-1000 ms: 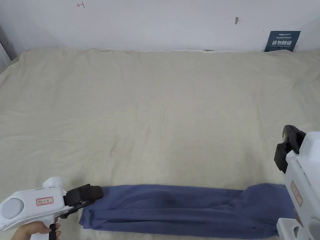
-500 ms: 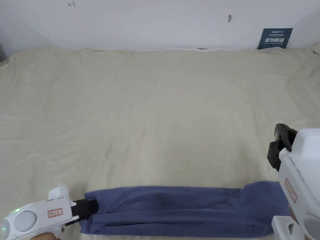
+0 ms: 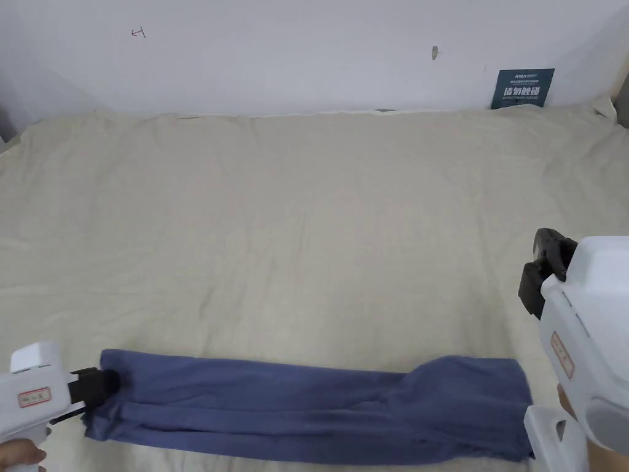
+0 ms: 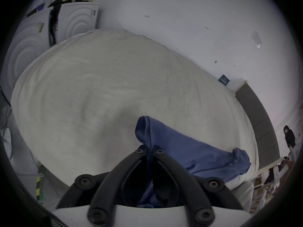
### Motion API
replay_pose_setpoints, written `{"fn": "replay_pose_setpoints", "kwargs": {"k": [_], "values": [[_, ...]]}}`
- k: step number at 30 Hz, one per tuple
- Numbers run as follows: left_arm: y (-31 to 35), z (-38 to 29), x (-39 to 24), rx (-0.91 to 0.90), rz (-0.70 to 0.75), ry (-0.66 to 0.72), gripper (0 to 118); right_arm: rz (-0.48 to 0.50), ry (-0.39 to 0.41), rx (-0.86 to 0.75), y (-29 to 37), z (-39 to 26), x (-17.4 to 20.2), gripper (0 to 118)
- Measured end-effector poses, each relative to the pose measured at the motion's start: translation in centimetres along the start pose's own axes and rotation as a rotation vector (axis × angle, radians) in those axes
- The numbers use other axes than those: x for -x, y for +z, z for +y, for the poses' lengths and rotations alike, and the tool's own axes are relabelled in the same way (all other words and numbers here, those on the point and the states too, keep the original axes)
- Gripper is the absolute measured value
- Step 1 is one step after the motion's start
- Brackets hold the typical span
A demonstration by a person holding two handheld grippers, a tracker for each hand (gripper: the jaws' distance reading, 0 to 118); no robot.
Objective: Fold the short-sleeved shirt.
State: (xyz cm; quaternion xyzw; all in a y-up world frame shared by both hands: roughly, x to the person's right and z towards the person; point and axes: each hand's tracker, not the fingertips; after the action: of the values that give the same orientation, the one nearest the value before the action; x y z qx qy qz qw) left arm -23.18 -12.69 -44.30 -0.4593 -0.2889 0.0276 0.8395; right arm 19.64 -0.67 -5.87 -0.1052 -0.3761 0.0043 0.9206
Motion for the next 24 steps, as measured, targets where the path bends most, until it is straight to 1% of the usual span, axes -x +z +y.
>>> {"fn": "replay_pose_setpoints", "kwargs": {"k": [3,6,9,13,17,18,21,24], "values": [[1.3,-0.1,-1.1,-0.002,0.006,0.000,6,0.003,-0.002,-0.011,0.5,0.1,-0.5,2],[1.8,-0.4,-4.5,0.001,-0.008,-0.051,6,0.005,-0.008,-0.017,1.0,0.0,-1.0,2],[1.5,-1.0,-9.1,0.035,-0.093,-0.092,6,0.011,-0.012,-0.020,1.5,-0.1,-1.4,2],[-0.6,-2.3,-15.5,0.095,-0.192,-0.149,6,0.014,-0.004,-0.025,2.3,-0.1,-1.8,2],[-3.8,-4.1,-20.6,0.155,-0.224,-0.194,6,0.008,-0.001,-0.027,2.8,0.0,-2.3,2],[-5.5,-4.2,-20.9,0.166,-0.228,-0.201,6,0.005,0.001,-0.027,2.9,0.0,-2.5,2],[-7.7,-5.5,-23.2,0.222,-0.253,-0.214,6,-0.004,0.001,-0.027,3.1,-0.1,-2.9,2],[-9.6,-6.6,-24.8,0.257,-0.229,-0.224,7,-0.013,0.002,-0.021,3.1,-0.3,-3.3,2]]}}
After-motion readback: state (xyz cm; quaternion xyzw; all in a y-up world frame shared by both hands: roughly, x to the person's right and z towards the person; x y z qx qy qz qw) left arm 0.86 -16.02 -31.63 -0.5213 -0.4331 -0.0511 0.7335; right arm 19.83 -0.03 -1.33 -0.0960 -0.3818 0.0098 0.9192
